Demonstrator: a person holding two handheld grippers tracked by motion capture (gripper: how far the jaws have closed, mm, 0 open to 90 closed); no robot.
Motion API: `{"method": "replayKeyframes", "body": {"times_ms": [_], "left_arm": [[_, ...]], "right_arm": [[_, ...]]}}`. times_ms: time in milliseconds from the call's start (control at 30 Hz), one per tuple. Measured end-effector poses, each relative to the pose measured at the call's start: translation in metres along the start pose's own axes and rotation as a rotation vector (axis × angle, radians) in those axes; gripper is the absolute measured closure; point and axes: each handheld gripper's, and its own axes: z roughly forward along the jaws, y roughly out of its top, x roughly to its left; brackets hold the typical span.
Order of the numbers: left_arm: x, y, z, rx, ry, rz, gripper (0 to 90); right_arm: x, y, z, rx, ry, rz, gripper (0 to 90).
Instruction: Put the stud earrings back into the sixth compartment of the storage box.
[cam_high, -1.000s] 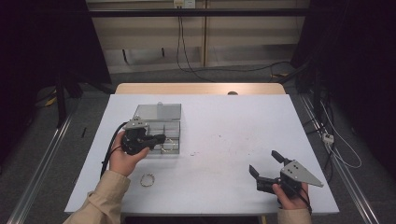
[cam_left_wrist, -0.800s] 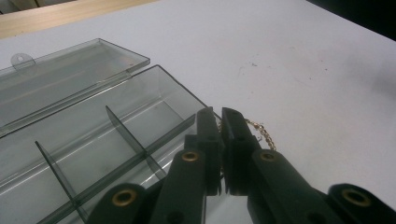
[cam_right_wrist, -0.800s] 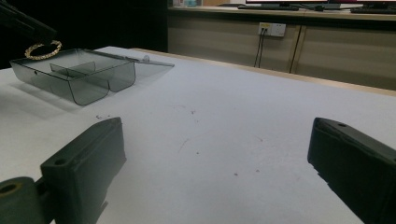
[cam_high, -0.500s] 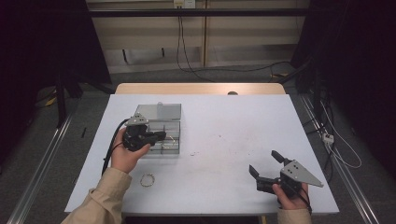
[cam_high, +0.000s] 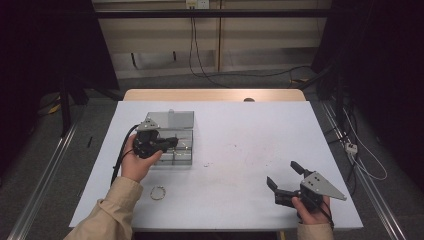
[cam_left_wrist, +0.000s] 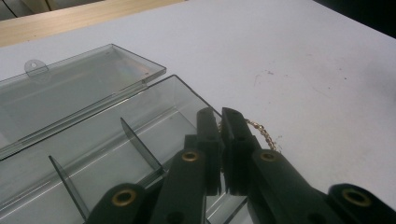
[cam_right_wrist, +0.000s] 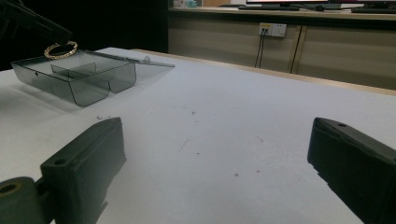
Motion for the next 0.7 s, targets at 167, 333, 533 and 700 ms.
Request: {"method": "replayKeyframes", "body": {"times_ms": [167, 333, 533, 700], "left_arm": [[0.002, 0.001, 0.003, 0.008, 0.018, 0.008, 87.0], [0.004, 0.000, 0.006, 0.013, 0.027, 0.009, 87.0], [0.004, -0.001, 0.010, 0.029, 0.034, 0.013, 87.0], [0.003, -0.003, 0.014, 0.053, 0.057, 0.033, 87.0]], "right_arm": [[0.001, 0.000, 0.000, 0.000, 0.004, 0.001, 3.5], [0.001, 0.000, 0.000, 0.000, 0.005, 0.002, 3.5], [0.001, 0.000, 0.000, -0.001, 0.007, 0.003, 3.5], [0.001, 0.000, 0.000, -0.001, 0.009, 0.002, 3.5]]}}
